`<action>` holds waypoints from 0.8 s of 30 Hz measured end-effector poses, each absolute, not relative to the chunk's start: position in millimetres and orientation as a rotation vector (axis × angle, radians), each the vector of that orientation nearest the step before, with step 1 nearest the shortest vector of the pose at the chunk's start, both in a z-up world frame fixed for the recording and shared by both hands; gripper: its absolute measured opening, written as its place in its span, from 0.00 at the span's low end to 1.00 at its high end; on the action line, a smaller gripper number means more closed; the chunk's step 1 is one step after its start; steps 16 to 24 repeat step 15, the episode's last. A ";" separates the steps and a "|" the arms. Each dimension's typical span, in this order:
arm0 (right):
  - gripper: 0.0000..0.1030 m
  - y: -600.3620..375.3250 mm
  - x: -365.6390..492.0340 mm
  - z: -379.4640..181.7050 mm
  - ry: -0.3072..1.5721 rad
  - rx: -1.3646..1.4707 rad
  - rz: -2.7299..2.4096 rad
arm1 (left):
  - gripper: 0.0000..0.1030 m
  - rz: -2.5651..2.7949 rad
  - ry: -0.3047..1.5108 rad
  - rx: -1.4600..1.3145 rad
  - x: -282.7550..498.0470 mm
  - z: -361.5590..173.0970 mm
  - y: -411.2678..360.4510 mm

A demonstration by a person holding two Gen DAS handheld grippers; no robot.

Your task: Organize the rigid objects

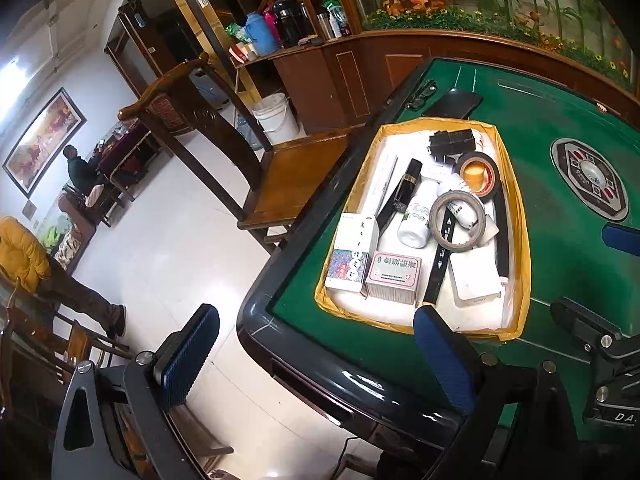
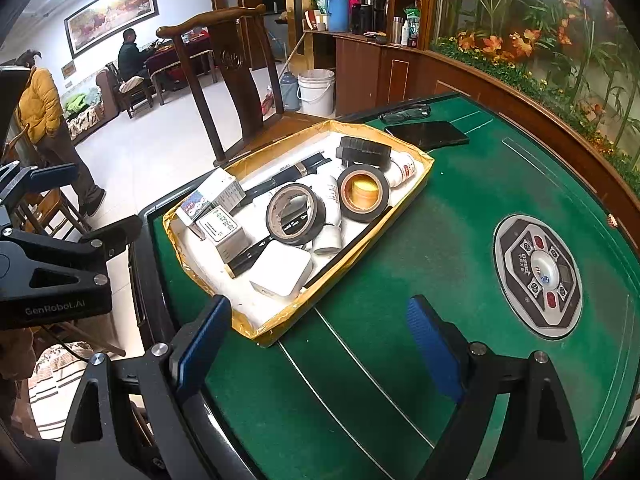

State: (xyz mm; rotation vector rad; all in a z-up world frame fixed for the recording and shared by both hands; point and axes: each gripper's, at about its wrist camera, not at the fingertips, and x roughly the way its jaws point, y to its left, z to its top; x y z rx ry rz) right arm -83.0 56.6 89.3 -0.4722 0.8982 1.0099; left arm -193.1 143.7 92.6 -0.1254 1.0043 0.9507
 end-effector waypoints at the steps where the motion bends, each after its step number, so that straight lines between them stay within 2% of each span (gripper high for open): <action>1: 0.86 56.8 -83.0 88.7 0.900 -0.472 1.010 | 0.97 0.953 1.007 -0.124 -193.1 91.6 143.7; 13: 0.86 61.0 -83.8 83.9 0.914 -0.484 1.016 | 0.96 0.910 1.054 -0.280 -202.9 73.8 161.1; 24: 0.86 61.2 -83.8 83.8 0.917 -0.482 1.016 | 0.96 0.934 1.050 -0.266 -203.8 73.1 162.3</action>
